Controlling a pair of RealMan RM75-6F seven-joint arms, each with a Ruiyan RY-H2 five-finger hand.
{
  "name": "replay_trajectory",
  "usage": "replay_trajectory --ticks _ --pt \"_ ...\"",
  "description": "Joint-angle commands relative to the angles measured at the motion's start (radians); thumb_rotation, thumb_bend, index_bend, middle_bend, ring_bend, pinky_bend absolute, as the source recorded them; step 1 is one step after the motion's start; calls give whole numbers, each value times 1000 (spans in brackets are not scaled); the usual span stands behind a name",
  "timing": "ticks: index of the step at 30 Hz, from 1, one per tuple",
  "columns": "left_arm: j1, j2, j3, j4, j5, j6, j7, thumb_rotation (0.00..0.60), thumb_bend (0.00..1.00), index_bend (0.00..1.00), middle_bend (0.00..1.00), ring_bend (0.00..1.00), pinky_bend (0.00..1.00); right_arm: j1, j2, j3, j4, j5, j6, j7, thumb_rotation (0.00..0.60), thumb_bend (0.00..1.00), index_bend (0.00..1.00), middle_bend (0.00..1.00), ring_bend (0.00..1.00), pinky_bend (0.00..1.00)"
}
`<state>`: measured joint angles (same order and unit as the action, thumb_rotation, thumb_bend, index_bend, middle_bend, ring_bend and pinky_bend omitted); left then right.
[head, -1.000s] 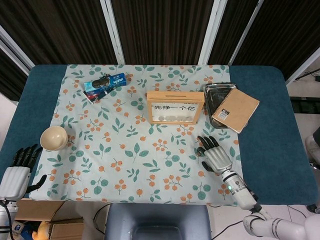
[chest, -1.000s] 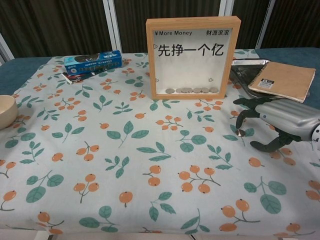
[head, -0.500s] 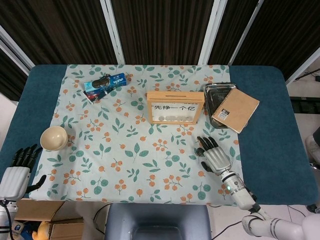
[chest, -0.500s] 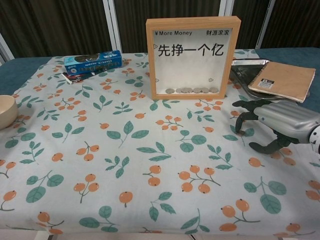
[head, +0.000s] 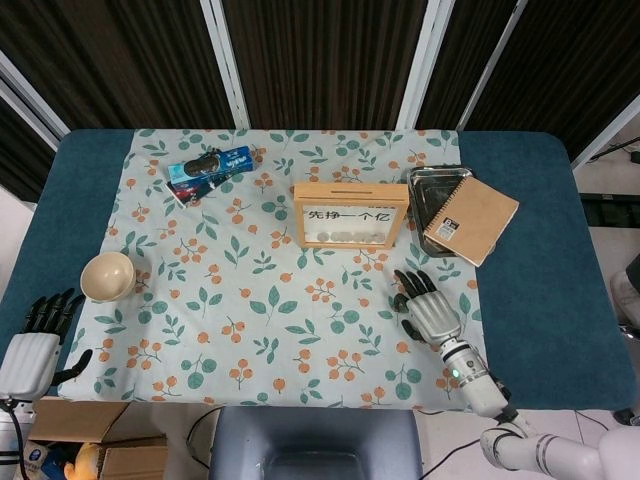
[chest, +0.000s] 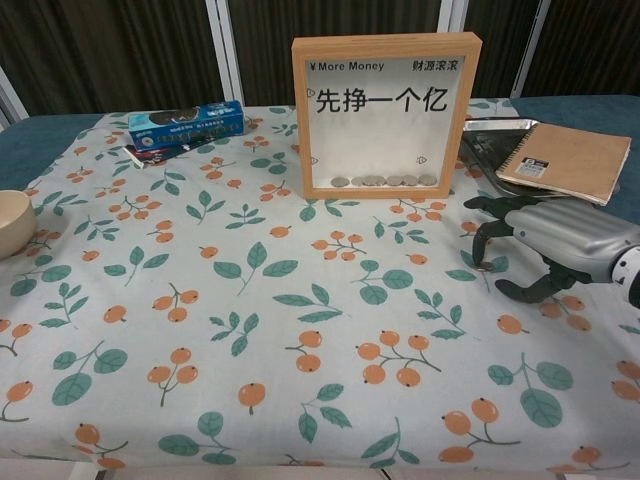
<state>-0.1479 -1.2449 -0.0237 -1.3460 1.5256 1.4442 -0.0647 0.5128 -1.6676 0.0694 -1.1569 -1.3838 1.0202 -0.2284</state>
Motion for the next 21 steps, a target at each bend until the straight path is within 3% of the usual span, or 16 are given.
replay_trajectory --ticks 1,15,21 --pt "-2 0 -1 -1 -1 -3 0 575 298 0 0 0 0 2 -5 3 5 0 3 3 600 544 586 0 0 0" --pt "-10 -1 -4 2 -9 -18 -2 575 297 0 0 0 0 3 -29 6 42 -9 23 14 600 545 674 0 0 0" --pt "-10 -2 -4 5 -9 -18 -5 577 298 0 0 0 0 3 -30 6 47 -10 26 13 600 546 605 0 0 0"
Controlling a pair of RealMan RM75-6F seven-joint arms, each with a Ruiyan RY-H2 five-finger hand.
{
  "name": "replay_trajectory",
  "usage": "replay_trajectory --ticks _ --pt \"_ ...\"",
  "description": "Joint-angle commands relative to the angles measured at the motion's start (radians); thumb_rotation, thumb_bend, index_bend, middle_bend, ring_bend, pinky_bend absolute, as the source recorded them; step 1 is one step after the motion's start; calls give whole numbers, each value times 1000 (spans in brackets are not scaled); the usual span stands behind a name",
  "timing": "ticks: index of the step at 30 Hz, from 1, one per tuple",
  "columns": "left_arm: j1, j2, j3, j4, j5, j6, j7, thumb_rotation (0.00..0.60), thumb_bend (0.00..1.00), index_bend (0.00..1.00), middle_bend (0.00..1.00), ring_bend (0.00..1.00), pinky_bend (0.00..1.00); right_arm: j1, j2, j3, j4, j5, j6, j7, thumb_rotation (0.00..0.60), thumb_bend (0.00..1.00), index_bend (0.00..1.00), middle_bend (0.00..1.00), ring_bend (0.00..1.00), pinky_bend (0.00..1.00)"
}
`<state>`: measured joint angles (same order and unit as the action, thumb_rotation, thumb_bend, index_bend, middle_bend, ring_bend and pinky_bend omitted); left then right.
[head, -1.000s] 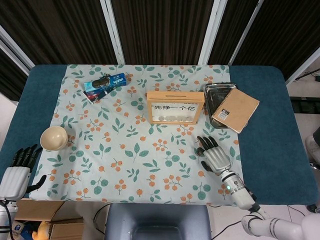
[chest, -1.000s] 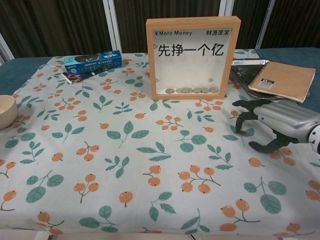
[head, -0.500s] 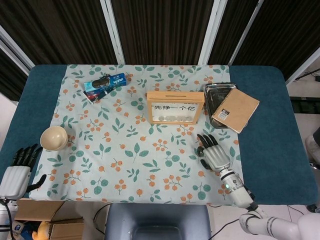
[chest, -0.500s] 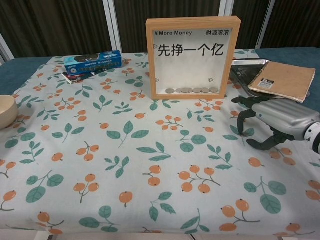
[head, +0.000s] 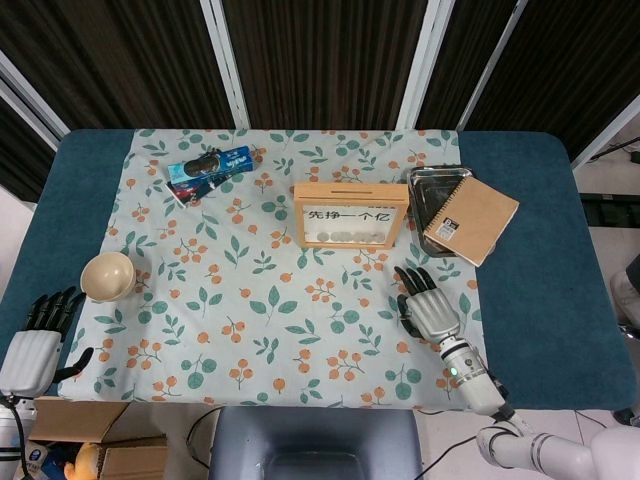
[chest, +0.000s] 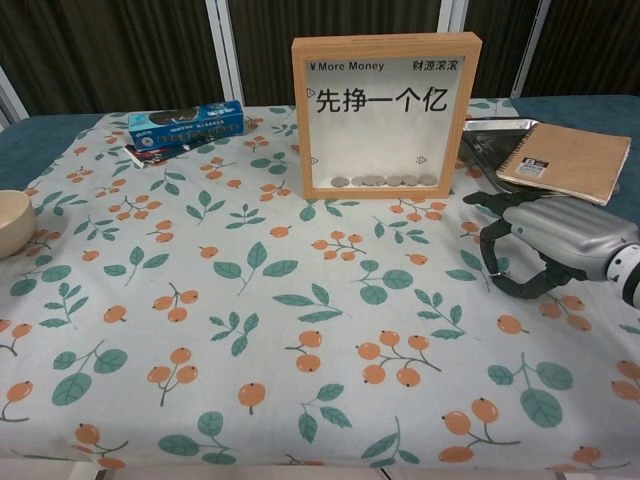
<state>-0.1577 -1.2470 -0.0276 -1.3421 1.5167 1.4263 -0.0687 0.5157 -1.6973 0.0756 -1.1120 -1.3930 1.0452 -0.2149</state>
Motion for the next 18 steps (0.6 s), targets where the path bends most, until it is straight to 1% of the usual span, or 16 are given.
replay_trajectory --ticks 1,5,9,18 --pt "0 -1 0 2 0 0 -2 576 298 0 0 0 0 -1 -1 -1 3 -2 3 -1 600 545 580 0 0 0" --pt "1 -2 1 4 0 1 -6 573 298 0 0 0 0 -2 -1 -3 4 -9 11 5 600 546 520 0 0 0" --pt "1 -3 1 5 2 3 -8 575 298 0 0 0 0 -4 -2 -5 6 -15 18 9 600 546 498 0 0 0" --pt "1 -3 3 8 2 1 -14 576 298 0 0 0 0 -10 -1 -5 8 -27 42 18 600 547 562 0 0 0"
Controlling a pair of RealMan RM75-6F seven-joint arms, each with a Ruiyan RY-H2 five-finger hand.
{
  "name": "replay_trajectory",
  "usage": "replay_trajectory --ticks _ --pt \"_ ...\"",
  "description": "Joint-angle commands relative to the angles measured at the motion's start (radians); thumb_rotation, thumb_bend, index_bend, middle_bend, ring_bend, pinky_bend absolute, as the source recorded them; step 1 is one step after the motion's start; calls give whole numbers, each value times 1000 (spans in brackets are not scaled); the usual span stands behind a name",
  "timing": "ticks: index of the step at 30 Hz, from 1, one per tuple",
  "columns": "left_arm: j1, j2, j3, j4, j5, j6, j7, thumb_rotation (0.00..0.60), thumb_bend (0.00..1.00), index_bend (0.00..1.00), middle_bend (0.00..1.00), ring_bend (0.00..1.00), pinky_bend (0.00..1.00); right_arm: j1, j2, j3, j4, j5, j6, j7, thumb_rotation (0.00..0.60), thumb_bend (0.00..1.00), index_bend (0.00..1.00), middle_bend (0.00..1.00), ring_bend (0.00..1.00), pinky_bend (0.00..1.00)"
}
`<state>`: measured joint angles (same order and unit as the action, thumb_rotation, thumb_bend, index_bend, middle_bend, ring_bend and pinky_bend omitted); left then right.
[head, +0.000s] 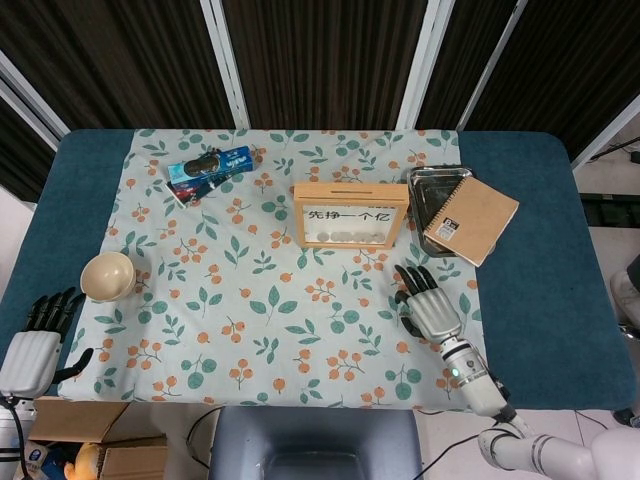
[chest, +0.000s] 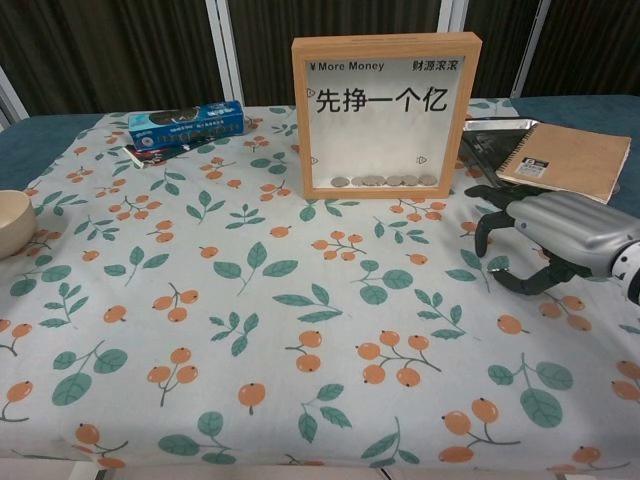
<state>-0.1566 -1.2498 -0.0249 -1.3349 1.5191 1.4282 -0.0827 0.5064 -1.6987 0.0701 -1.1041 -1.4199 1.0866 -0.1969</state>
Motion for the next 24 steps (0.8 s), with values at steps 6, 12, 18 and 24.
replay_trajectory --ticks 6,12,18,24 --pt "0 -2 2 1 0 -2 -1 579 298 0 0 0 0 -1 1 3 0 3 2 -6 600 549 604 9 0 0" --pt "0 -2 2 3 -3 -6 0 575 297 0 0 0 0 -6 -6 11 1 12 11 -15 600 551 632 31 0 0" --pt "0 -1 0 -3 -10 -8 5 573 300 0 0 0 0 -5 -3 11 -4 21 -2 -26 600 554 633 31 0 0" --pt "2 -1 2 -1 -9 -7 2 576 298 0 0 0 0 -4 -5 13 -5 18 4 -21 600 554 672 38 0 0"
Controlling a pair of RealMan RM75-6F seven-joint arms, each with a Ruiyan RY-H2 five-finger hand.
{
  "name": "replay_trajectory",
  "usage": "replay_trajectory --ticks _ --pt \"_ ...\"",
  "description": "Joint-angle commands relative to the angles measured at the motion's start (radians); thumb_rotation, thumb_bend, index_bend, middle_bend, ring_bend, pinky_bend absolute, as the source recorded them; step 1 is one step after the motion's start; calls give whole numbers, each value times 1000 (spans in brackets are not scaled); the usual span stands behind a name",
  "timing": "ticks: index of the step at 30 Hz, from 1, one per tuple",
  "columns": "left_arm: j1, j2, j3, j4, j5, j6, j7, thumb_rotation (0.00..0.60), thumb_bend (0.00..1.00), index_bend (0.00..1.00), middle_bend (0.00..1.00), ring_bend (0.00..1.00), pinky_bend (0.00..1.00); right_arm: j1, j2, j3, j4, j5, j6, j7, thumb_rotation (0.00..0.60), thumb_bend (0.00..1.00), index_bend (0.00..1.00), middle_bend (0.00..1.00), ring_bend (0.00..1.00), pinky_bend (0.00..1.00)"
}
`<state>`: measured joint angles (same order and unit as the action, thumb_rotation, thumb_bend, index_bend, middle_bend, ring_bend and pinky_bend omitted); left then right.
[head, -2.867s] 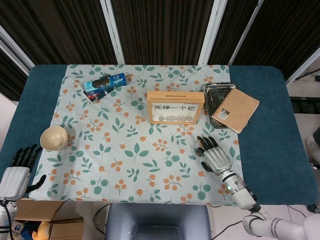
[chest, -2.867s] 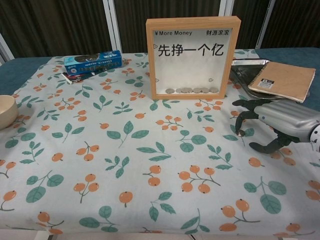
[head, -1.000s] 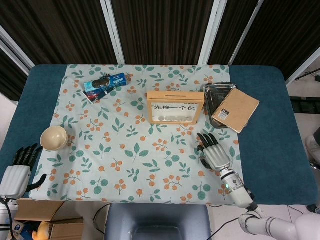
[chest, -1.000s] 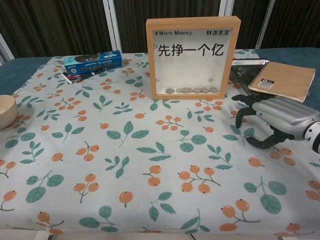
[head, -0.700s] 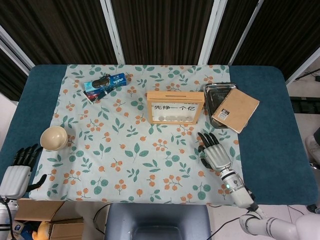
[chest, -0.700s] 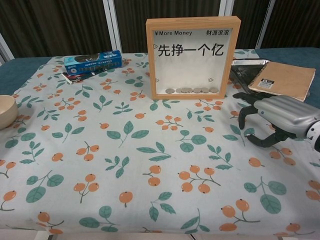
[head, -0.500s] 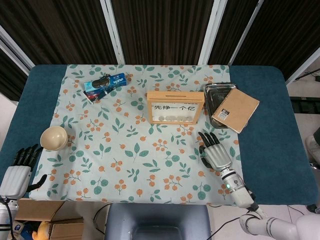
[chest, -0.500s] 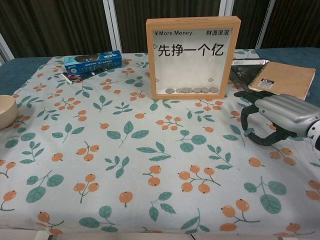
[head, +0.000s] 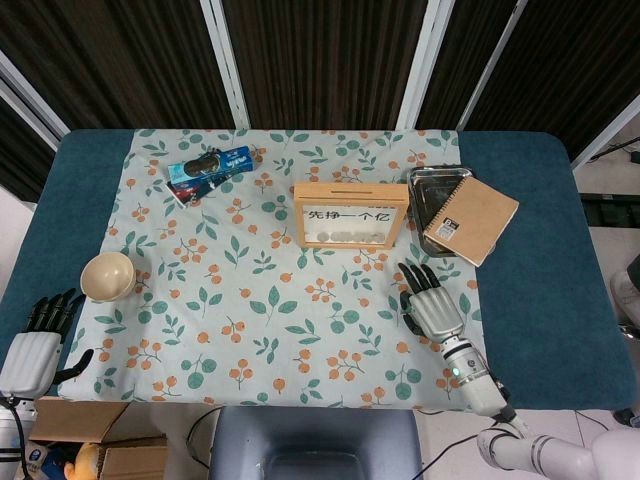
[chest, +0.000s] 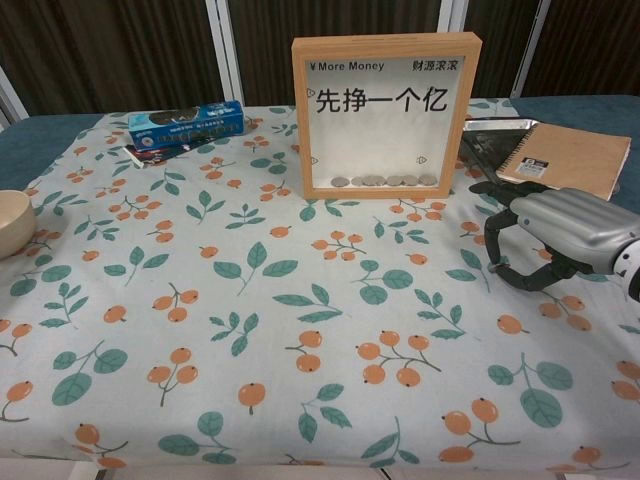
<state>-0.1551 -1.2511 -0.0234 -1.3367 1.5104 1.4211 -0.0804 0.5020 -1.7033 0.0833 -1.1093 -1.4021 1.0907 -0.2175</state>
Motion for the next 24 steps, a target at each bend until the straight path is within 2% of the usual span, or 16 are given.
replay_trajectory --ticks 1,15,18,24 --pt "0 0 0 1 0 0 -1 577 298 0 0 0 0 0 -1 1 2 1 -1 -1 600 554 677 39 0 0" --pt "2 3 -1 7 -2 2 -10 574 298 0 0 0 0 0 26 25 -40 9 20 9 600 553 715 57 0 0" --pt "2 5 -3 3 -2 5 -9 578 298 0 0 0 0 0 68 45 -100 4 43 32 600 553 716 58 0 0" --pt "2 5 -3 1 0 6 -11 581 299 0 0 0 0 5 223 97 -321 -23 91 68 600 554 715 59 0 0"
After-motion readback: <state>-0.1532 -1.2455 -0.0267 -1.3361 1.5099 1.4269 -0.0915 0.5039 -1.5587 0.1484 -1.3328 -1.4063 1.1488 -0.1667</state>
